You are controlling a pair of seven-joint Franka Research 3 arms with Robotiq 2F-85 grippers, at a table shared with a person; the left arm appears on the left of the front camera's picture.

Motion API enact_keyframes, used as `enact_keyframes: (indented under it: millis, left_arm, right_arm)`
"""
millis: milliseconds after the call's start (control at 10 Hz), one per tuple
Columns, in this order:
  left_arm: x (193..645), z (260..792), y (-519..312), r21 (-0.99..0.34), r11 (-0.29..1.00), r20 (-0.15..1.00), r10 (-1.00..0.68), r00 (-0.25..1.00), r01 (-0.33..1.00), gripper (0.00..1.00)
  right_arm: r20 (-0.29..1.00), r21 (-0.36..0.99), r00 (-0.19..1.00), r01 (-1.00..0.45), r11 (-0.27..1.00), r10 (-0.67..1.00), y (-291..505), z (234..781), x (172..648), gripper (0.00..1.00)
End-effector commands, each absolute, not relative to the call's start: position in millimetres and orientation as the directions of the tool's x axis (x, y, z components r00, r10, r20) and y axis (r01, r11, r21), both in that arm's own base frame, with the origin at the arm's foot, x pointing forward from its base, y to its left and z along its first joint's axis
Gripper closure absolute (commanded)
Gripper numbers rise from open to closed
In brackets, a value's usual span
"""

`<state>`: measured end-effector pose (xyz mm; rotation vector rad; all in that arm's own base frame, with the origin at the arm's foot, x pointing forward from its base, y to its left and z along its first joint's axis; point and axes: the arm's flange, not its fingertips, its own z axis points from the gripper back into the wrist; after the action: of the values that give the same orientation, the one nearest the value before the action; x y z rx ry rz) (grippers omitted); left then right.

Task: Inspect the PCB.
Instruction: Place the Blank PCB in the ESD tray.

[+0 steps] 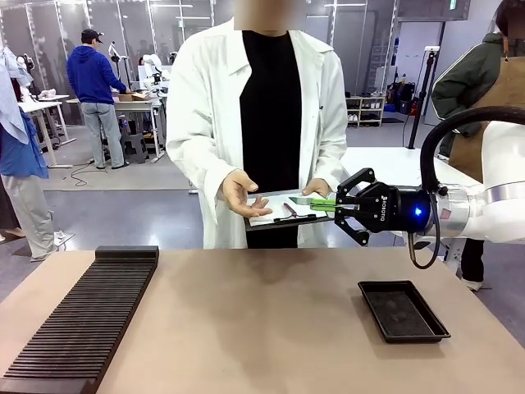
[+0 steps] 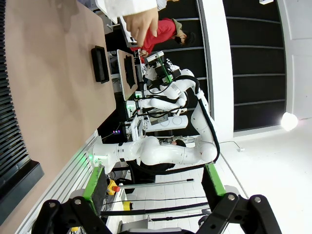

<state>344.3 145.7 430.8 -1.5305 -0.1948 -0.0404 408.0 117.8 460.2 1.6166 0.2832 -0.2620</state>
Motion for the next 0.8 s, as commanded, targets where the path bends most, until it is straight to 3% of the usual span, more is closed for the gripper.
enact_keyframes:
  millis: [0, 300, 700]
  left_arm:
    - [342.6, 431.4, 146.4, -0.988, 0.048, 0.151, 0.094, 0.984, 0.147, 0.00]
    - [342.6, 431.4, 146.4, -0.988, 0.048, 0.151, 0.094, 0.984, 0.147, 0.00]
    - [342.6, 431.4, 146.4, -0.988, 0.048, 0.151, 0.094, 0.984, 0.147, 0.00]
  right_arm:
    - [-0.281, 0.959, 0.956, 0.282, -0.006, 0.087, 110.4, 476.0, 406.2, 0.98]
    - [-0.137, 0.982, 0.983, 0.119, 0.147, 0.119, 63.4, 479.6, 408.0, 0.98]
    - [-0.049, 0.948, 0.992, 0.009, 0.319, 0.117, -1.5, 449.2, 412.2, 0.98]
